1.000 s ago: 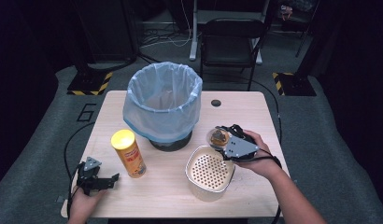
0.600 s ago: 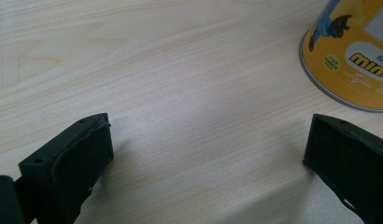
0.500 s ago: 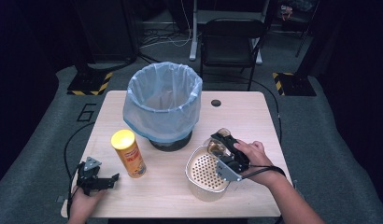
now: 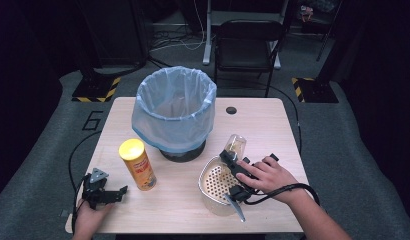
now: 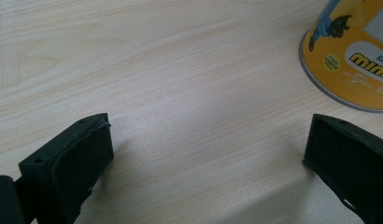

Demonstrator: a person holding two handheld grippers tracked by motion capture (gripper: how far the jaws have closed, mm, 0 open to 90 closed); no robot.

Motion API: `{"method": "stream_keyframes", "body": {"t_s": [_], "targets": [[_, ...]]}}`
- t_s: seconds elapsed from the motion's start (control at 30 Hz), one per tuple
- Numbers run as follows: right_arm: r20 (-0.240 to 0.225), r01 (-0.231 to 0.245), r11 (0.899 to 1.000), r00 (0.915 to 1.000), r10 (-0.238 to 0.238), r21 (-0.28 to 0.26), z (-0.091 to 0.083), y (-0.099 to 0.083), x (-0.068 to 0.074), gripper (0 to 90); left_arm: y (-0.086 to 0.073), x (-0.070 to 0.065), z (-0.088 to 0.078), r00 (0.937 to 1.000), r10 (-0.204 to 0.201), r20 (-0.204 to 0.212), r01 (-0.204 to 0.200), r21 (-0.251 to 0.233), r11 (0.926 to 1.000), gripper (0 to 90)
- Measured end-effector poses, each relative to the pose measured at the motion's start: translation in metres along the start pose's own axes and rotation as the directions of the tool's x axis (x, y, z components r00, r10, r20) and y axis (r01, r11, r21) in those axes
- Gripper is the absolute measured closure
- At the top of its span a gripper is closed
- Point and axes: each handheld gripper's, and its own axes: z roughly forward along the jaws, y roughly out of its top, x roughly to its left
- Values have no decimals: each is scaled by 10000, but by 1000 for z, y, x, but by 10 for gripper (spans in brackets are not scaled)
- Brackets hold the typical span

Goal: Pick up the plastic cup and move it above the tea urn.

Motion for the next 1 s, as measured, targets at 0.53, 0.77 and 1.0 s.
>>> {"method": "stream_keyframes", "body": {"t_s": [0.53,0.77,1.0], "targets": [[237,-262,9996,9994,266,-144,-5,7,-1,381,0,0,0,10000,-4,-3,4,-1,10000,10],[314,-347,9990,9989,356,-267,-7,9,-3,378,0,0,0,10000,-2,0,2,0,10000,10],[219,-462,9982,9987,471,-375,-7,9,-3,378,0,0,0,10000,-4,-2,4,0,10000,10]]}}
